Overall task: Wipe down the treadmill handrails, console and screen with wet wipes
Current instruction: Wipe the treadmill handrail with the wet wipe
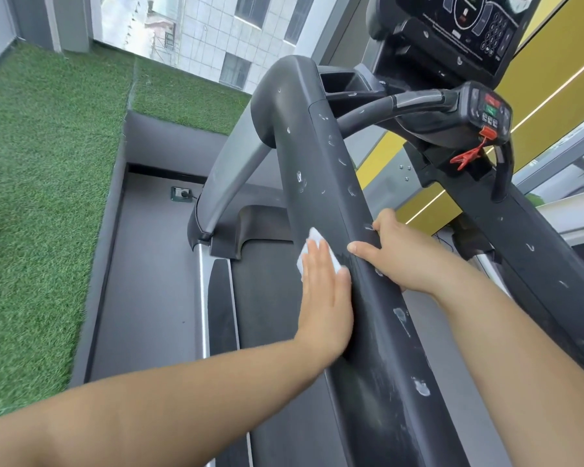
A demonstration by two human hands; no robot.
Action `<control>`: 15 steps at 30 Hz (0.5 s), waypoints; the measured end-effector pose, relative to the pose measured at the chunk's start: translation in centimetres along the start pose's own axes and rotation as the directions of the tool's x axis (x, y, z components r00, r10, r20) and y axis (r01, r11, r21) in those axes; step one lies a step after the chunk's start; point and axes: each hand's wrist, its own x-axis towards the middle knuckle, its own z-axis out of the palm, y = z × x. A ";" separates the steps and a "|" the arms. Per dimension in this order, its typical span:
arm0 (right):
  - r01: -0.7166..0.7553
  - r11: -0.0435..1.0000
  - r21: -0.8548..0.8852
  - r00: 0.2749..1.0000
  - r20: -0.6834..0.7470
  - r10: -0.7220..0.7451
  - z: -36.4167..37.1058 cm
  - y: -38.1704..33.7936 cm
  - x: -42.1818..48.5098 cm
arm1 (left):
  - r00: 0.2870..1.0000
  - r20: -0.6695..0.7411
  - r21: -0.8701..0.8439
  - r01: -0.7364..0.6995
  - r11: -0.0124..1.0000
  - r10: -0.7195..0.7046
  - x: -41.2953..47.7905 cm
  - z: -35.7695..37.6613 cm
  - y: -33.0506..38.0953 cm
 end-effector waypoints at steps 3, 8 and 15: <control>-0.003 1.000 0.019 1.000 0.015 0.003 -0.1 0.0 0.1 | 0.994 0.046 0.027 -0.096 0.995 0.095 -1.3 -0.1 -1.1; 0.000 1.000 -0.009 1.000 0.001 0.000 0.0 -0.1 0.2 | 0.992 -0.073 -0.080 0.098 0.992 -0.104 1.8 -0.5 -0.1; -0.011 1.000 0.007 1.000 0.015 0.011 0.1 0.1 -0.1 | 0.998 0.003 -0.031 -0.056 0.998 0.056 0.6 -0.6 -2.1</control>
